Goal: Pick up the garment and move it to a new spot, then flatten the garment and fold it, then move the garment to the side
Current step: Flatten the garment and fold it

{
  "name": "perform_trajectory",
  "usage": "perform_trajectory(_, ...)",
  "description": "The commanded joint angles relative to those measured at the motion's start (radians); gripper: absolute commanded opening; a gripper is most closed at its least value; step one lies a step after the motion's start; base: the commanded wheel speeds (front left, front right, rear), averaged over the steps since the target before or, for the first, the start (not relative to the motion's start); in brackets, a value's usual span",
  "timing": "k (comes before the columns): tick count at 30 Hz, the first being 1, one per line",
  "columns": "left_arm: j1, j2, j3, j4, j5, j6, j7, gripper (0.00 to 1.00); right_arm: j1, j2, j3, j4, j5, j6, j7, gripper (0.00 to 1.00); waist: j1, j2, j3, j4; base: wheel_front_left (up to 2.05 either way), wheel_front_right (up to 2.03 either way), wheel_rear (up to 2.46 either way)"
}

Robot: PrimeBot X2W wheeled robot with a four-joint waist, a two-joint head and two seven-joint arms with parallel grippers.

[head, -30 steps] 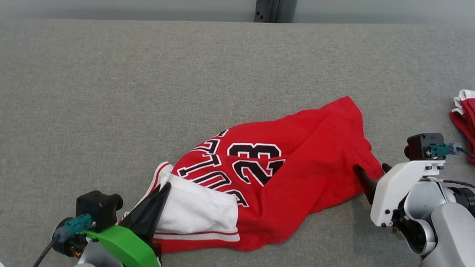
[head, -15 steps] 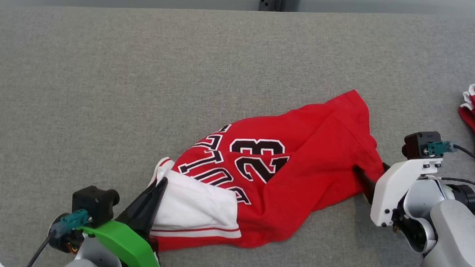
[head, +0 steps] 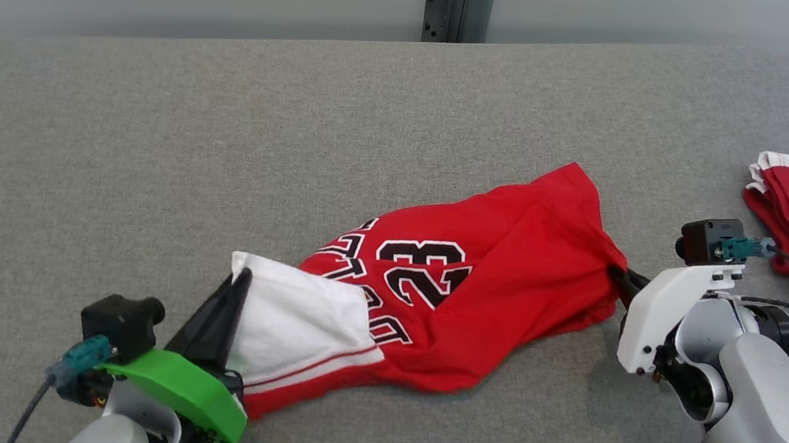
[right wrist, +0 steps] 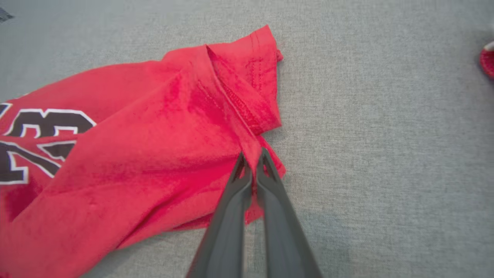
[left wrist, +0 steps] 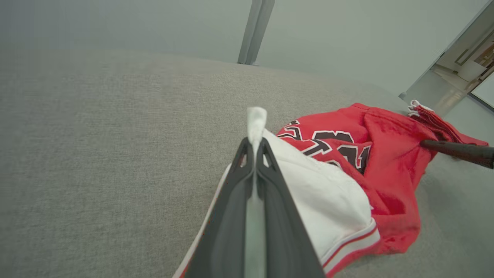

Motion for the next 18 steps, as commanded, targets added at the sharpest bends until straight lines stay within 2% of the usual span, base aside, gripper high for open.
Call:
perform_trajectory(1, -0.021, 0.009, 0.02, -0.015, -0.016, 0.001, -0.013, 0.0, 0.014, -0.006, -0.013, -0.018, 0.021, 0.0, -0.005, 0.0, 0.0, 0.0, -0.022, -0.001, 0.0, 0.0, 0.0)
perform_trajectory(11, -0.238, 0.091, 0.119, -0.125, -0.061, -0.079, 0.032, 0.0, -0.028, 0.021, -0.143, -0.189, 0.145, 0.0, 0.019, 0.0, 0.0, 0.0, -0.105, -0.014, 0.0, 0.0, 0.0)
perform_trajectory(13, -0.312, 0.113, 0.114, -0.124, -0.033, -0.099, 0.058, 0.0, -0.045, 0.034, -0.17, -0.217, 0.174, 0.0, 0.043, 0.0, 0.0, 0.0, -0.11, -0.014, 0.0, 0.0, 0.0)
perform_trajectory(18, -0.485, 0.12, 0.077, -0.066, 0.001, -0.152, 0.108, 0.0, -0.106, 0.033, -0.196, -0.25, 0.164, 0.0, 0.084, 0.0, 0.0, 0.0, -0.108, -0.024, 0.0, 0.0, 0.0)
